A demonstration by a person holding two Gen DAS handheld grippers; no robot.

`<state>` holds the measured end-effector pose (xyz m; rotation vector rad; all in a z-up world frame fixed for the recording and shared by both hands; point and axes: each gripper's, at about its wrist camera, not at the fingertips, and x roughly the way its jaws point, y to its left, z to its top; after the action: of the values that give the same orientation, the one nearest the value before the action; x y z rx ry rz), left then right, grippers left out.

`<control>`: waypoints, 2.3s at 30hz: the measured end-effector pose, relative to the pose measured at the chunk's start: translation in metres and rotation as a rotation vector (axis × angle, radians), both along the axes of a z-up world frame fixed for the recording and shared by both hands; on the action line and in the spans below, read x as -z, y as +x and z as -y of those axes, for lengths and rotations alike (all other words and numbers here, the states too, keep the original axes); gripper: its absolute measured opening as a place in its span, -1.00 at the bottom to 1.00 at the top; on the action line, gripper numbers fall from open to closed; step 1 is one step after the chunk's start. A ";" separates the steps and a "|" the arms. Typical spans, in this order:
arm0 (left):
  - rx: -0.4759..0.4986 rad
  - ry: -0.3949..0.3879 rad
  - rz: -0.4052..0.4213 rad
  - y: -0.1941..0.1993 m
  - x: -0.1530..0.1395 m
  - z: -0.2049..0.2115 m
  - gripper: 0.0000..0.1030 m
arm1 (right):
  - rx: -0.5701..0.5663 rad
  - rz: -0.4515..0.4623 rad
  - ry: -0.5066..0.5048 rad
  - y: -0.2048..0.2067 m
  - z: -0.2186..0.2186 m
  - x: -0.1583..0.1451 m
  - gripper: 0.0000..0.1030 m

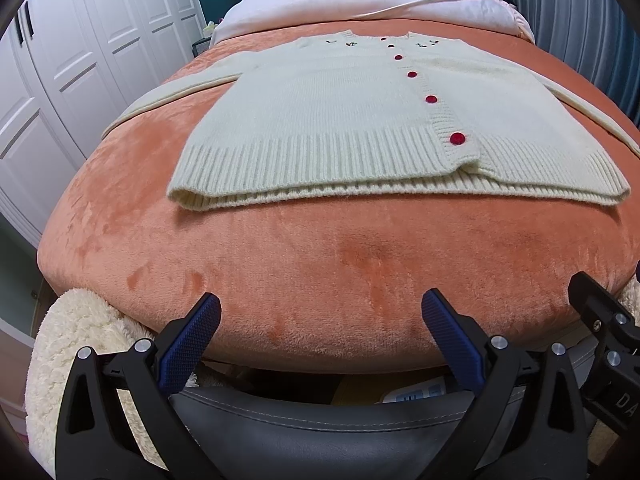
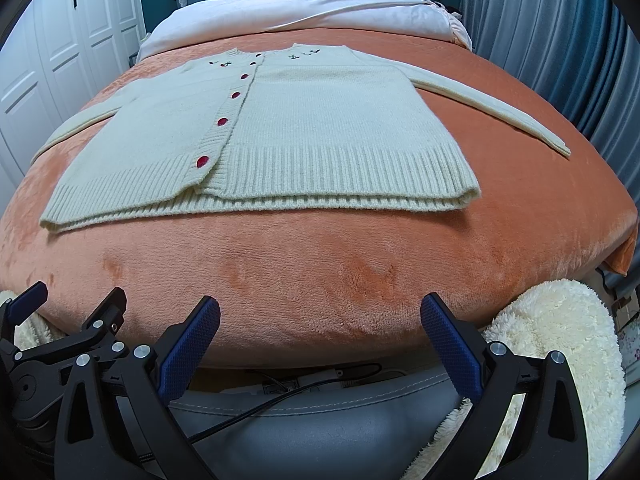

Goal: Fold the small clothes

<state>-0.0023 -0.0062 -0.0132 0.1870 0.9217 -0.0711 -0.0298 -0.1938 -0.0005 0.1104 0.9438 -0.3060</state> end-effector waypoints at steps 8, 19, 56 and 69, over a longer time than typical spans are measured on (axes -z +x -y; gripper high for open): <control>0.002 0.005 -0.001 -0.001 0.002 -0.001 0.91 | -0.001 -0.002 0.000 0.000 0.000 0.000 0.90; -0.027 -0.034 -0.011 0.003 -0.003 -0.009 0.91 | 0.014 0.003 0.038 0.004 0.005 -0.001 0.90; -0.235 -0.197 0.084 0.204 -0.053 -0.031 0.91 | 0.189 0.539 0.350 0.242 0.347 -0.083 -0.77; -0.225 -0.486 0.019 0.286 -0.071 -0.045 0.91 | -0.505 0.189 0.196 0.307 0.071 -0.036 -0.24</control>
<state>0.2832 0.0392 0.0575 -0.3652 0.8763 -0.0829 0.2771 -0.2647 0.0358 0.0755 0.7809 0.2607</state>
